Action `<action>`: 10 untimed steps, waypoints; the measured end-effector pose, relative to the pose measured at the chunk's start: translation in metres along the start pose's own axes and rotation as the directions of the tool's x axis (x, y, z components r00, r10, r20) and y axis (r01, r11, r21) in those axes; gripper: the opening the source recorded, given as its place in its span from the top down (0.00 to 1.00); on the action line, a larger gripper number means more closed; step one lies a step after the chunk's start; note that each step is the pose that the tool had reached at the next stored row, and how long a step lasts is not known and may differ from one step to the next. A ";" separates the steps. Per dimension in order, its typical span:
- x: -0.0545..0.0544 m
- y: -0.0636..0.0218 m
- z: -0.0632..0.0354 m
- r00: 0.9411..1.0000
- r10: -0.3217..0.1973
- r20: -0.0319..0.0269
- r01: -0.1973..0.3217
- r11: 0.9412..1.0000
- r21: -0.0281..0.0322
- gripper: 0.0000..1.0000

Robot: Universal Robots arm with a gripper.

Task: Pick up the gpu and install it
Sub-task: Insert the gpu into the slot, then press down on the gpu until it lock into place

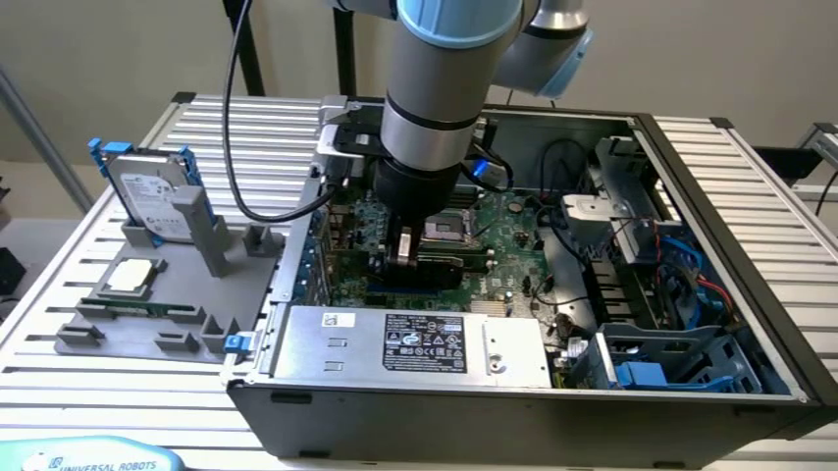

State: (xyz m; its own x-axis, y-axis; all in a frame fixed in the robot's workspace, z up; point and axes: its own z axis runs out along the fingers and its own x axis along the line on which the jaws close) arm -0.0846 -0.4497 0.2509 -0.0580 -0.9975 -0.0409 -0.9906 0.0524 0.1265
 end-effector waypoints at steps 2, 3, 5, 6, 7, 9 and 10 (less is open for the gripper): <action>0.000 -0.0001 0.0004 1.000 0.000 0.000 0.000 1.000 -0.001 0.73; 0.000 -0.0001 0.0005 1.000 0.000 0.000 0.000 1.000 -0.001 0.73; 0.000 -0.0003 0.0008 1.000 0.001 0.000 -0.001 1.000 -0.002 0.73; -0.001 -0.0004 0.0010 1.000 0.001 0.000 -0.001 1.000 -0.002 0.73; -0.001 -0.0006 0.0012 1.000 0.001 0.000 -0.001 1.000 -0.002 0.73; -0.002 -0.0009 0.0016 1.000 0.000 0.000 0.000 1.000 -0.001 0.73; -0.002 -0.0008 0.0015 1.000 0.000 0.000 0.000 1.000 -0.001 0.73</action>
State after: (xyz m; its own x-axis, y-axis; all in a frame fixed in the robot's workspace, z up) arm -0.0839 -0.4475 0.2494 -0.0584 -0.9975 -0.0408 -0.9904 0.0527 0.1280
